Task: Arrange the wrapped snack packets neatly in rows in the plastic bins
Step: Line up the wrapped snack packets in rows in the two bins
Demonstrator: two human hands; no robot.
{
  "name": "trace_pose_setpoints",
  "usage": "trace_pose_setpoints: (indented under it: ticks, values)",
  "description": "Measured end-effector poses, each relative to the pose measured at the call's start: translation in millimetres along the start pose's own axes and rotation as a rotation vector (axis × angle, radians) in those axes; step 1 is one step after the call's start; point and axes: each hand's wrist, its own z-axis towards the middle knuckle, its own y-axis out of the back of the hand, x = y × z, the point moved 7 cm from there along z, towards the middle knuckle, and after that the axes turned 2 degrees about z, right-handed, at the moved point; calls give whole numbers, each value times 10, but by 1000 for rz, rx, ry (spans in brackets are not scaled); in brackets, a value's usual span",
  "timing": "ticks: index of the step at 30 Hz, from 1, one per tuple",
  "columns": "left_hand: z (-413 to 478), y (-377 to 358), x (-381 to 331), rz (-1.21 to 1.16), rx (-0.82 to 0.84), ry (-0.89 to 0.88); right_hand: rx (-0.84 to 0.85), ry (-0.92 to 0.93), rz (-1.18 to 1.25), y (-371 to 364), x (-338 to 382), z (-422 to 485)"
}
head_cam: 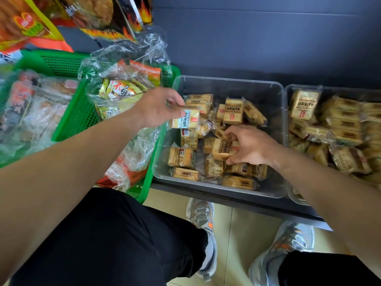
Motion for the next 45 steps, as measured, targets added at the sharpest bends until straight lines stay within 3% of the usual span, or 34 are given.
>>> trace_pose_setpoints:
  ticks: [5,7,10,14,20,25,28,34,45]
  values:
    - [26,71,29,-31,-46,17,-203,64,-302,104,250,-108]
    - [34,135,44,-59,-78,29,-166,191,-166,15,478,-61]
    - [28,193,53,-89,-99,25,18,293,134,-220,740,190]
    - [11,218,93,-110,-107,11,143,287,73,-530,891,486]
    - [18,240,106,-131,-114,33,142,305,158,-469,753,519]
    - [35,127,33,-134,11,84,-28,161,613,124,364,383]
    - [19,55,-50,-129,67,66,-94,87,563,323,120,381]
    - [-6,-53,-168,-121,91,107,-23,78,757,424,27,289]
    - [-67,-212,-349,-442,195,166,-51,58,1081,477,191,193]
